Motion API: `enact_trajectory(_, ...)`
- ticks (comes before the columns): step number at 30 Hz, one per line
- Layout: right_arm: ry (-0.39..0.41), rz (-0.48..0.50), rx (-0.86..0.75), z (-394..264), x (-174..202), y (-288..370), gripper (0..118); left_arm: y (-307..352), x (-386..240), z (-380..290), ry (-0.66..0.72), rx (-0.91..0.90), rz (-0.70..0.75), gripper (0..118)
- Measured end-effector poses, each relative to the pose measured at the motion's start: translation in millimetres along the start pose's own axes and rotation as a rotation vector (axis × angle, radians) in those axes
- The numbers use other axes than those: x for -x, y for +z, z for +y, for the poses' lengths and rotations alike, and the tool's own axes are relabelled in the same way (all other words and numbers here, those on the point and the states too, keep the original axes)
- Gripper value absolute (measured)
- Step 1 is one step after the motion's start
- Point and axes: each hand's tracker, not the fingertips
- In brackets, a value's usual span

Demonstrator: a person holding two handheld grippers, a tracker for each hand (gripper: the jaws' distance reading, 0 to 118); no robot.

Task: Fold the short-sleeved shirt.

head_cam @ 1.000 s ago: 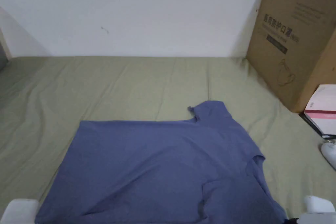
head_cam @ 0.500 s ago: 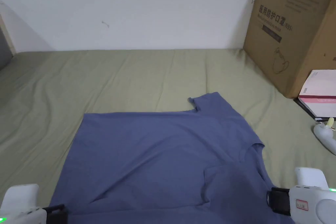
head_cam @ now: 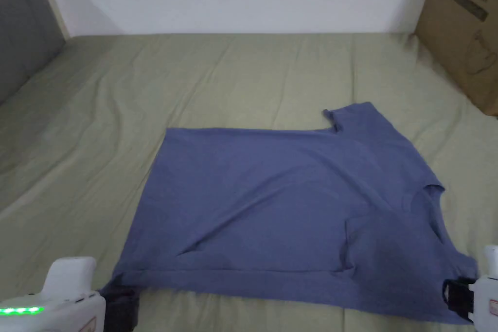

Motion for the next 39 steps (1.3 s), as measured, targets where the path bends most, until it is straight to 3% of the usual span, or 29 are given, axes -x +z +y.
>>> enact_trajectory(1,-0.009,0.007,-0.001,1.0,-1.0,2.0,0,-5.2,3.0,1.6,0.008,-0.009,-0.011,114)
enact_trajectory(4,-0.023,0.005,0.005,2.0,-3.1,2.0,0,-25.2,10.9,19.8,0.08,0.004,-0.03,106)
enact_trajectory(5,-0.024,0.001,0.006,2.1,-4.4,1.9,0,-33.6,13.1,24.4,0.111,0.028,-0.008,92)
enact_trajectory(6,-0.025,-0.002,0.01,1.3,-4.9,1.4,0,-39.8,16.0,26.6,0.124,0.025,-0.023,64)
enact_trajectory(7,-0.026,-0.004,0.014,-0.1,-5.1,0.8,0,-44.5,18.0,28.2,0.138,0.027,-0.063,20)
enact_trajectory(8,-0.029,-0.004,0.02,-1.7,-5.4,0.1,0,-50.5,19.4,27.9,0.159,0.061,-0.081,2)
enact_trajectory(12,-0.048,0.002,0.041,0.4,-7.7,-4.1,0,-64.9,11.0,24.7,0.037,0.107,-0.059,2)
enact_trajectory(18,-0.013,-0.005,0.016,8.4,-15.9,0.2,1,-49.8,7.3,32.9,0.04,0.084,-0.02,2)
enact_trajectory(19,-0.001,-0.02,0.025,9.6,-17.3,-0.6,12,-46.1,8.3,32.4,0.04,0.08,-0.021,2)
enact_trajectory(20,0.009,-0.039,0.033,10.6,-19.7,-3.1,41,-44.5,7.9,32.5,0.043,0.078,-0.026,2)
enact_trajectory(21,0.007,-0.048,0.033,11.7,-24.4,-6.7,63,-43.8,6.9,32.2,0.046,0.079,-0.031,2)
enact_trajectory(22,0.006,-0.052,0.039,12.3,-28.2,-10.0,66,-43.5,5.7,31.6,0.047,0.079,-0.032,2)
enact_trajectory(25,-0.027,-0.056,0.103,12.2,-41.5,-26.8,66,-38.4,-0.2,28.7,0.042,0.079,-0.024,2)
enact_trajectory(26,-0.037,-0.054,0.138,10.2,-44.2,-33.2,56,-38.4,0.0,28.4,0.042,0.082,-0.023,2)
enact_trajectory(27,-0.01,-0.058,0.17,6.9,-44.5,-37.0,20,-37.6,1.6,28.9,0.046,0.083,-0.025,2)
enact_trajectory(28,0.008,-0.057,0.175,4.1,-41.1,-38.4,3,-37.5,1.6,28.6,0.049,0.086,-0.025,2)
enact_trajectory(30,-0.011,-0.054,0.167,4.4,-33.8,-32.5,3,-35.8,1.3,28.2,0.051,0.091,-0.02,2)
enact_trajectory(33,0.063,-0.092,0.111,10.1,-28.4,-18.4,3,-25.6,2.7,30.6,0.043,0.082,-0.009,2)
enact_trajectory(39,-0.038,-0.005,0.038,53.0,-36.9,4.0,3,-8.2,6.8,60.5,-0.003,0.017,-0.009,2)
